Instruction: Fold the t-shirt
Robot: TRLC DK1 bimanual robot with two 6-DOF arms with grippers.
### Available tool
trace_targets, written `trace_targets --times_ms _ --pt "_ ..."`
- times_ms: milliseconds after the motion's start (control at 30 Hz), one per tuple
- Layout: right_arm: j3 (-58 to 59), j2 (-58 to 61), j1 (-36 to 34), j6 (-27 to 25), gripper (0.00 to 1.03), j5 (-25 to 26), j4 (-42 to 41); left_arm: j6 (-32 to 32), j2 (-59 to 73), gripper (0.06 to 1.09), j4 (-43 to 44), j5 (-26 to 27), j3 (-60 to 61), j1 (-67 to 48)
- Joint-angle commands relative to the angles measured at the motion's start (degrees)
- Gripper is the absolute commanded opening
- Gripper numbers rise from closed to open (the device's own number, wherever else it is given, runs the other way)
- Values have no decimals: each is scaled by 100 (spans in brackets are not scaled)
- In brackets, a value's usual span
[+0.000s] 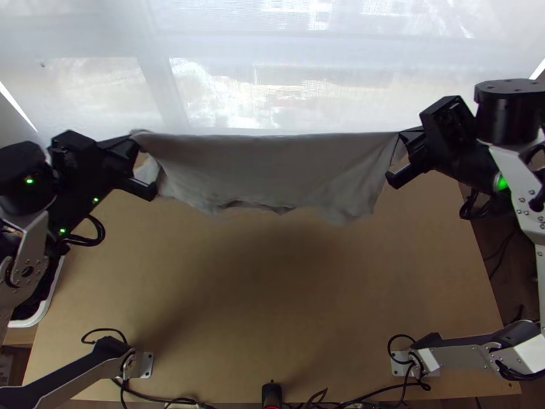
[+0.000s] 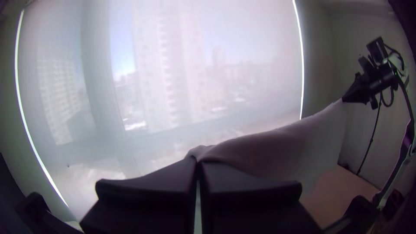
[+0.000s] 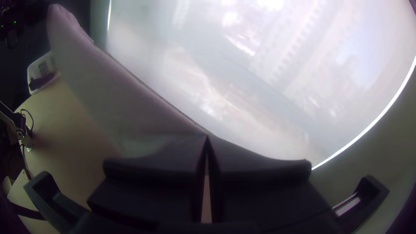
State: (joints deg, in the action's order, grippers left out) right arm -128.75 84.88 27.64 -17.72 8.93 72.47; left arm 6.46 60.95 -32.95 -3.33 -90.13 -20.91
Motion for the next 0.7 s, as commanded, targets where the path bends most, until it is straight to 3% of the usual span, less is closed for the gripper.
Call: trace_targets --times_ms 0,300,667 --pt "-186 -332 488 -268 3 575 -215 -215 -92 9 -159 -185 -1253 8" --pt "772 -842 857 -329 3 663 189 -259 -760 9 -660 -176 -110 -177" --pt "992 -1140 1209 -109 3 654 813 -628 -1261 9 -1170 -97 127 -309"
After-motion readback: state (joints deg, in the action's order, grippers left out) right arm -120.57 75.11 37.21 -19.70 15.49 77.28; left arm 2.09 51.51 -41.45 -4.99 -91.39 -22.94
